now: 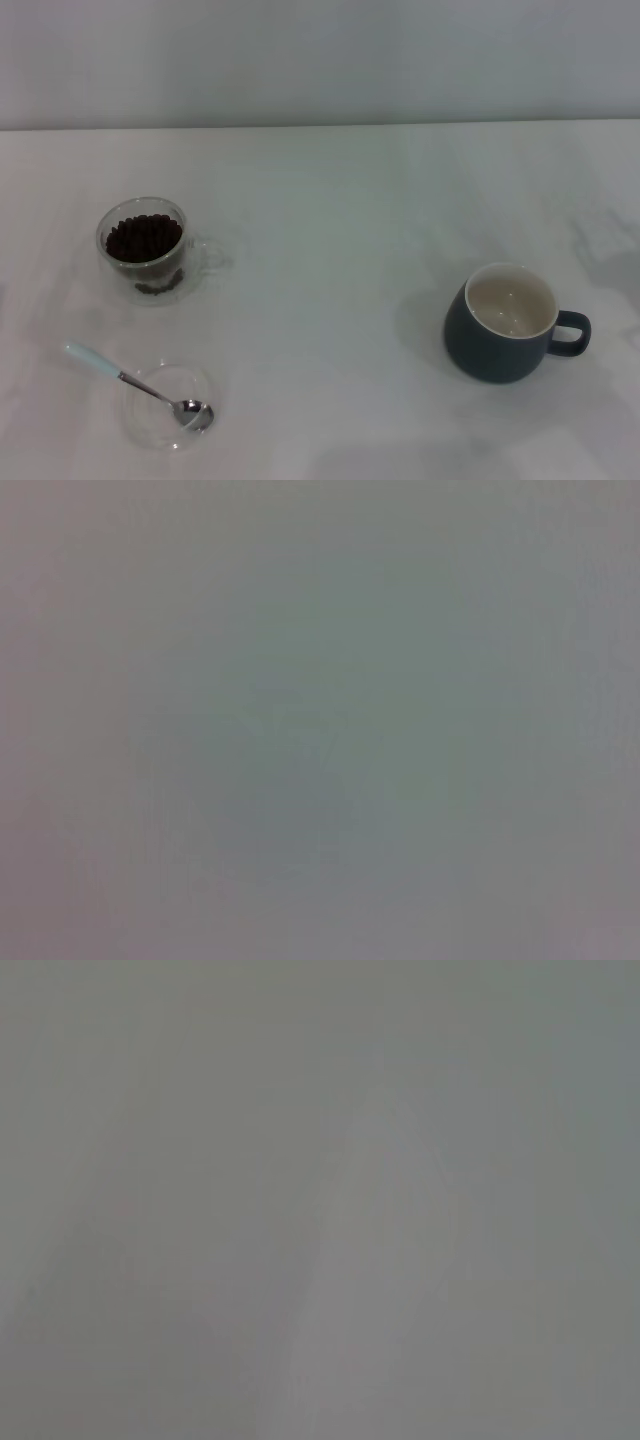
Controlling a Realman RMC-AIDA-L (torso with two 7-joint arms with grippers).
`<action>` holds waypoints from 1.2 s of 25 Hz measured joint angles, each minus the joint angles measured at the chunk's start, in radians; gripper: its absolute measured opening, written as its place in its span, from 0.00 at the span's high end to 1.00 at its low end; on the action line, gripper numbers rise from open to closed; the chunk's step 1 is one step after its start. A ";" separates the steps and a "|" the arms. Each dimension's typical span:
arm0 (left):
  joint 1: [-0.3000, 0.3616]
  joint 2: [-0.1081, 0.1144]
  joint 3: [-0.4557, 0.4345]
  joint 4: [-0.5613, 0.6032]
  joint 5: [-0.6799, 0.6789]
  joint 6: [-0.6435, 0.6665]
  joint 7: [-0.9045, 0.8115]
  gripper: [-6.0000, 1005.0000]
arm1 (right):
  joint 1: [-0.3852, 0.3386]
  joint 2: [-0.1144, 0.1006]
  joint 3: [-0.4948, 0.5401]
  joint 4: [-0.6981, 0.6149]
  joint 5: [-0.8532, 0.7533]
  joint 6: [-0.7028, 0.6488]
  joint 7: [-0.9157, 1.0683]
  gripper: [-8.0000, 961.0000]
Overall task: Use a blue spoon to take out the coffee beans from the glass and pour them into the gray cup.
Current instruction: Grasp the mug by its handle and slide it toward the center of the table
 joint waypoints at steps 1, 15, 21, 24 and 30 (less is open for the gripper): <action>-0.001 0.000 0.000 0.000 0.000 0.000 0.000 0.38 | 0.000 0.000 -0.002 0.003 -0.001 0.000 -0.004 0.44; -0.007 0.002 -0.002 0.002 -0.009 0.000 -0.008 0.38 | 0.005 0.002 0.005 0.081 0.000 0.048 -0.066 0.44; -0.002 0.004 -0.003 0.002 -0.011 -0.008 -0.039 0.38 | -0.008 -0.001 -0.018 0.081 -0.004 0.037 0.004 0.43; 0.005 0.004 -0.003 0.002 -0.016 -0.009 -0.043 0.38 | -0.043 -0.003 -0.049 0.071 -0.004 0.014 0.059 0.43; 0.007 0.004 -0.003 0.002 -0.024 -0.010 -0.044 0.38 | -0.126 -0.004 -0.127 0.069 -0.004 -0.032 0.076 0.42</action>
